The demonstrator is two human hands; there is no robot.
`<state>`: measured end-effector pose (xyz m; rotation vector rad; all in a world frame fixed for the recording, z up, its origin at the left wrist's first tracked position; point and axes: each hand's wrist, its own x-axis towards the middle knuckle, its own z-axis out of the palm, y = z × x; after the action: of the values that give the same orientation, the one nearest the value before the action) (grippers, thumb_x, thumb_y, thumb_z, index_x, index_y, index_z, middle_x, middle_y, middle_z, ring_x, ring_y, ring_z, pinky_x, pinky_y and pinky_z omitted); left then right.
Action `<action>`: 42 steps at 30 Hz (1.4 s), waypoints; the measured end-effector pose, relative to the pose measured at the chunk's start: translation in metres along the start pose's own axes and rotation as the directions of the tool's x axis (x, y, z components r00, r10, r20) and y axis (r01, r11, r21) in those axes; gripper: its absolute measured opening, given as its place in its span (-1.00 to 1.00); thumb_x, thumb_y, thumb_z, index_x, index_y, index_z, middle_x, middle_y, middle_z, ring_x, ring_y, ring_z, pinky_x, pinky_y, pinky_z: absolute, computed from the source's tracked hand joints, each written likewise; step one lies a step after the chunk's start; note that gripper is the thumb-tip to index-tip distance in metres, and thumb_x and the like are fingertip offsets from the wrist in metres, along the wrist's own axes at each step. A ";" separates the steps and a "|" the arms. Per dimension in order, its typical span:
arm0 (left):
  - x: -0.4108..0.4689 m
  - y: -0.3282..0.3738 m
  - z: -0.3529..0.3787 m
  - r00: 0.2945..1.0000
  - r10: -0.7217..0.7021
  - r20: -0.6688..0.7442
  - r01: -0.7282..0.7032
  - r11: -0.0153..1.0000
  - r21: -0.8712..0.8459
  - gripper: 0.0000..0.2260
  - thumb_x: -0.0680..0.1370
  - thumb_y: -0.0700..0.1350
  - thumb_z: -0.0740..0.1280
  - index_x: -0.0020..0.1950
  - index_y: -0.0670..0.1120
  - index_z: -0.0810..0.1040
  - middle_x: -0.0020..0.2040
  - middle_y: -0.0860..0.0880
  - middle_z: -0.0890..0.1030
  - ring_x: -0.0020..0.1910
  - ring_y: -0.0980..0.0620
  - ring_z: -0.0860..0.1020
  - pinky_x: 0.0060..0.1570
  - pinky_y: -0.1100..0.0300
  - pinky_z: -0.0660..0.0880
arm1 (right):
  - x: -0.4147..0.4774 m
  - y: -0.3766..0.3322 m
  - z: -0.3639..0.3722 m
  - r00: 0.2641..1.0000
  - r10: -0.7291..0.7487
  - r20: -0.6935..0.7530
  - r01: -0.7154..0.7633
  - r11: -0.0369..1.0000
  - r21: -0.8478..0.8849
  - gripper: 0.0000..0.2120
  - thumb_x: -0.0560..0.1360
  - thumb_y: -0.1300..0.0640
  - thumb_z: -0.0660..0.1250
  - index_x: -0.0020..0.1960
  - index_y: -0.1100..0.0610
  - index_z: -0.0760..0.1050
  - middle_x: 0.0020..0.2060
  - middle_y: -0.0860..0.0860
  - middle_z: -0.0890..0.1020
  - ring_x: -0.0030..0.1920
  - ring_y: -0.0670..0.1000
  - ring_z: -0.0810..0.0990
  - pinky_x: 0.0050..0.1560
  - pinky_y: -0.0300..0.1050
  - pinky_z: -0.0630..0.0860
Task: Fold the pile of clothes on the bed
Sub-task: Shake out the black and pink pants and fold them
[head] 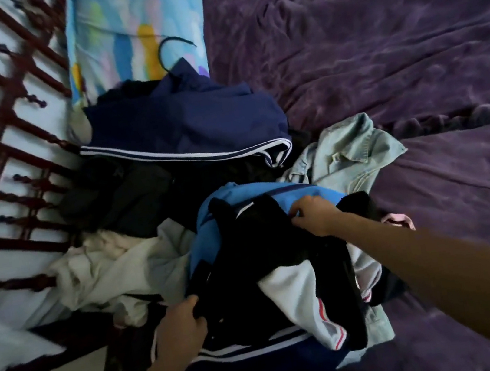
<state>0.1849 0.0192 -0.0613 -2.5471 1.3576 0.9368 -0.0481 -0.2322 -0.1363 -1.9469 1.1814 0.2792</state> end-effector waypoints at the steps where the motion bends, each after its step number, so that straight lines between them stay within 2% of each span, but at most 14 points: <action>1: 0.008 0.008 -0.003 0.998 0.013 -0.066 -0.020 0.994 -0.103 -0.82 0.52 -0.24 0.30 0.11 -0.17 0.53 -0.04 -0.09 0.57 -0.03 -0.06 0.55 -0.01 0.10 0.50 | -0.015 -0.005 0.005 0.996 -0.058 -0.065 0.058 0.998 -0.003 -0.78 0.49 0.08 0.31 0.12 0.03 0.58 0.06 0.07 0.65 0.10 0.14 0.58 0.02 -0.05 0.46; 4: 0.041 0.054 -0.020 0.967 0.050 -0.251 -0.138 0.928 -0.347 -0.64 0.54 -0.17 0.30 0.33 -0.05 0.45 0.28 -0.04 0.44 0.25 0.00 0.42 0.20 0.17 0.34 | -0.068 -0.013 0.016 0.920 -0.277 -0.277 0.302 0.952 0.050 -0.82 0.47 0.13 0.32 0.05 0.03 0.58 -0.08 0.01 0.66 -0.03 0.10 0.59 -0.06 0.00 0.50; 8: 0.069 0.127 -0.031 0.991 0.127 0.039 -0.072 0.761 -0.644 -0.46 0.53 0.01 0.34 0.49 0.10 0.27 0.38 0.09 0.35 0.40 0.09 0.28 0.36 0.16 0.22 | -0.118 -0.020 0.008 0.820 -0.383 -0.426 0.449 0.891 0.064 -0.91 0.47 0.14 0.35 -0.03 0.02 0.52 -0.19 -0.08 0.62 -0.14 -0.06 0.56 -0.05 -0.27 0.45; 11: 0.069 0.154 -0.026 0.940 0.184 0.287 0.079 0.703 -0.707 -0.60 0.52 0.08 0.35 0.31 -0.03 0.50 0.15 0.03 0.54 0.18 0.04 0.51 0.28 0.13 0.37 | -0.134 -0.032 -0.019 0.808 -0.310 -0.500 0.451 0.873 0.188 -0.89 0.52 0.08 0.29 0.01 -0.10 0.44 -0.17 -0.21 0.60 -0.12 -0.18 0.56 -0.09 -0.46 0.37; 13: 0.059 0.158 -0.029 0.903 0.270 0.333 0.052 0.702 -0.711 -0.86 0.55 -0.07 0.32 -0.15 -0.07 0.59 -0.21 -0.01 0.58 -0.23 0.09 0.54 -0.04 0.12 0.45 | -0.139 -0.040 -0.038 0.813 -0.277 -0.513 0.453 0.854 0.257 -0.90 0.54 0.05 0.24 -0.01 -0.16 0.39 -0.21 -0.25 0.57 -0.16 -0.22 0.54 -0.11 -0.33 0.43; 16: 0.047 0.156 -0.051 0.925 0.330 0.188 -0.104 0.697 -0.710 -0.76 0.56 -0.13 0.31 -0.32 -0.08 0.51 -0.38 -0.03 0.48 -0.38 0.11 0.42 -0.26 0.16 0.33 | -0.146 -0.049 -0.065 0.820 -0.225 -0.527 0.418 0.864 0.282 -0.91 0.56 0.06 0.30 -0.06 -0.12 0.41 -0.27 -0.20 0.56 -0.21 -0.23 0.52 -0.12 -0.20 0.44; 20: 0.032 0.142 -0.136 0.959 0.224 -0.173 -0.248 0.370 -0.895 -0.83 0.55 -0.18 0.34 -0.24 -0.10 0.57 -0.30 -0.06 0.53 -0.25 0.05 0.45 -0.24 0.23 0.39 | -0.160 -0.060 -0.090 0.880 -0.193 -0.434 0.306 0.930 0.206 -0.60 0.34 -0.14 0.51 0.12 -0.15 0.48 -0.20 -0.20 0.58 -0.14 -0.22 0.55 -0.11 -0.29 0.45; 24: 0.015 0.117 -0.232 0.858 0.208 -0.469 -0.512 0.302 -0.804 -0.76 0.54 -0.11 0.35 -0.34 -0.04 0.51 -0.38 0.01 0.45 -0.35 0.13 0.41 -0.30 0.24 0.35 | -0.163 -0.075 -0.099 0.869 -0.084 -0.488 0.099 0.995 0.005 -0.71 0.35 -0.05 0.52 -0.33 -0.12 0.39 -0.41 -0.15 0.47 -0.22 0.03 0.55 -0.31 -0.14 0.31; 28: -0.002 0.085 -0.298 0.748 0.104 -0.656 -0.640 0.376 -0.670 -0.52 0.46 0.18 0.27 -0.13 -0.29 0.44 -0.19 -0.14 0.45 -0.20 -0.05 0.44 -0.14 -0.02 0.40 | -0.170 -0.096 -0.135 0.838 0.055 -0.543 -0.125 0.988 -0.093 -0.93 0.43 0.11 0.39 -0.10 0.06 0.60 -0.18 0.10 0.64 -0.05 0.16 0.63 -0.20 -0.08 0.39; 31: -0.017 0.071 -0.328 0.712 0.177 -0.679 -0.684 0.388 -0.617 -0.55 0.42 0.24 0.29 -0.14 -0.18 0.50 -0.23 -0.10 0.46 -0.22 -0.02 0.47 -0.18 0.05 0.40 | -0.194 -0.124 -0.184 0.776 0.012 -0.630 0.110 0.982 0.154 -0.82 0.43 0.40 0.27 -0.19 0.18 0.59 -0.31 0.12 0.56 -0.22 0.05 0.55 -0.22 -0.10 0.41; 34: -0.042 0.073 -0.353 0.680 0.401 -0.613 -0.730 0.443 -0.520 -0.70 0.28 0.24 0.50 -0.28 0.04 0.57 -0.37 0.09 0.57 -0.35 0.14 0.57 -0.37 0.31 0.47 | -0.236 -0.157 -0.232 0.757 0.058 -0.651 0.400 0.747 0.531 -0.72 0.48 0.46 0.18 -0.08 0.22 0.61 -0.34 0.04 0.63 -0.36 -0.05 0.59 -0.31 -0.23 0.53; 36: -0.053 0.076 -0.372 0.669 0.530 -0.522 -0.743 0.446 -0.499 -0.67 0.18 0.14 0.61 -0.18 0.06 0.63 -0.23 0.06 0.67 -0.24 0.12 0.65 -0.31 0.30 0.55 | -0.266 -0.170 -0.258 0.753 0.099 -0.651 0.481 0.591 0.647 -0.71 0.49 0.34 0.22 -0.22 0.14 0.67 -0.40 0.00 0.63 -0.43 -0.06 0.58 -0.42 -0.27 0.51; 39: -0.063 0.090 -0.398 0.631 0.544 -0.553 -0.776 0.430 -0.462 -0.56 0.14 0.04 0.60 -0.07 -0.11 0.66 -0.11 -0.09 0.70 -0.16 -0.01 0.67 -0.20 0.19 0.62 | -0.318 -0.180 -0.280 0.733 0.101 -0.673 0.527 0.540 0.656 -0.84 0.36 0.02 0.40 -0.32 0.08 0.67 -0.38 0.00 0.64 -0.39 -0.02 0.61 -0.38 -0.24 0.51; 42: -0.071 0.117 -0.418 0.567 0.482 -0.668 -0.823 0.368 -0.433 -0.70 0.20 0.04 0.58 -0.16 -0.04 0.66 -0.14 -0.03 0.70 -0.19 0.03 0.66 -0.13 0.16 0.61 | -0.372 -0.181 -0.287 0.689 -0.188 -0.700 0.580 0.722 0.378 -0.60 0.31 -0.20 0.51 0.00 0.05 0.66 -0.12 -0.02 0.71 -0.13 -0.06 0.67 -0.15 -0.23 0.57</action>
<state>0.2605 -0.1522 0.3362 -2.7930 2.8834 1.2385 -0.1603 -0.1685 0.3507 -1.6935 0.9949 -0.9545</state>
